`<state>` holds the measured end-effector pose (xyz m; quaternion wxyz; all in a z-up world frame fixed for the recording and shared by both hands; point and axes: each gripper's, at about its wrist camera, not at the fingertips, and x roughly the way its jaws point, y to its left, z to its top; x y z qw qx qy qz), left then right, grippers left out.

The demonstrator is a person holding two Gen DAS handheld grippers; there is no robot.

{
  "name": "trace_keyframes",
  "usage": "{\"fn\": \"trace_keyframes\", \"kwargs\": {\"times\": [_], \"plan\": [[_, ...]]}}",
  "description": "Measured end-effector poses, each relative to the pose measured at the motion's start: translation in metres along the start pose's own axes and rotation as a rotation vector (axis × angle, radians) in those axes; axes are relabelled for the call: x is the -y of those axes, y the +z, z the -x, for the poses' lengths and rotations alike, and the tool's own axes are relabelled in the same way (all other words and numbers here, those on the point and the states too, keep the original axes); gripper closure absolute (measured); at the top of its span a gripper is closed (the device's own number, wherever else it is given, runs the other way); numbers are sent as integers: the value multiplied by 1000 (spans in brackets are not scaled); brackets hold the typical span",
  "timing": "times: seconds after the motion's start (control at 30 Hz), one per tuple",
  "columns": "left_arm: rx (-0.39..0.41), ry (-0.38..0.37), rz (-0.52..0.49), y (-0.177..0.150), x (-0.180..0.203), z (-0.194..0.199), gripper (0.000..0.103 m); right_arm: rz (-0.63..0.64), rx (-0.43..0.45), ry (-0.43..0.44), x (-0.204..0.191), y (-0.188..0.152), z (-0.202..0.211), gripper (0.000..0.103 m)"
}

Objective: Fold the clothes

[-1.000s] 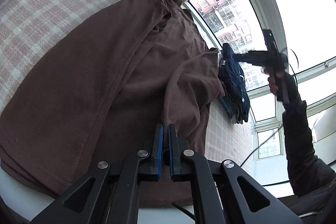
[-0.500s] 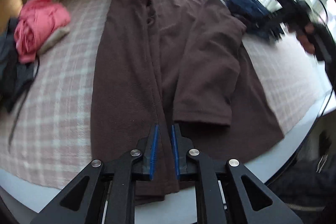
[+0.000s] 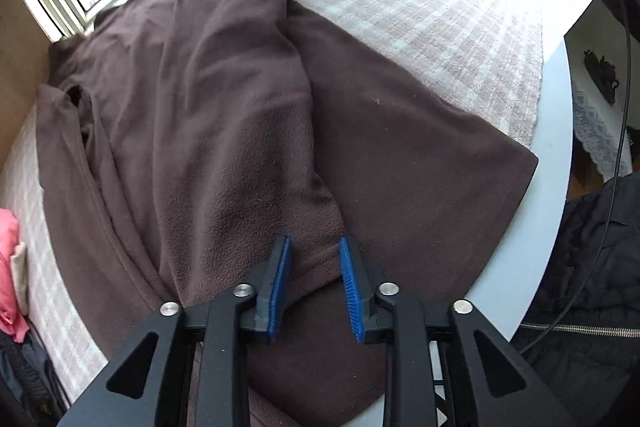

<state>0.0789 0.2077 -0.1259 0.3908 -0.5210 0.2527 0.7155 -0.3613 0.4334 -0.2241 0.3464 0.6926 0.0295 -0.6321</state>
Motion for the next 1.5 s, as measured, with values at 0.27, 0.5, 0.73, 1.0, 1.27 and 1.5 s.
{"fn": "trace_keyframes", "kwargs": {"times": [0.27,0.5,0.73,1.0,1.27,1.5], "plan": [[117,-111,124,4,-23,57,100,-126,12,232,17,8,-13,71],[201,-207,116,-3,-19,106,100,-227,2,281,10,37,-49,70],[187,-268,53,-3,3,101,100,-141,55,135,13,37,-34,87],[97,-419,91,-2,34,63,92,-9,35,-139,-3,40,-37,86],[66,-252,240,-34,-15,59,78,32,-11,-163,-14,36,-43,74],[-14,-228,269,-42,-25,27,78,62,20,-229,-20,13,-27,73]]}}
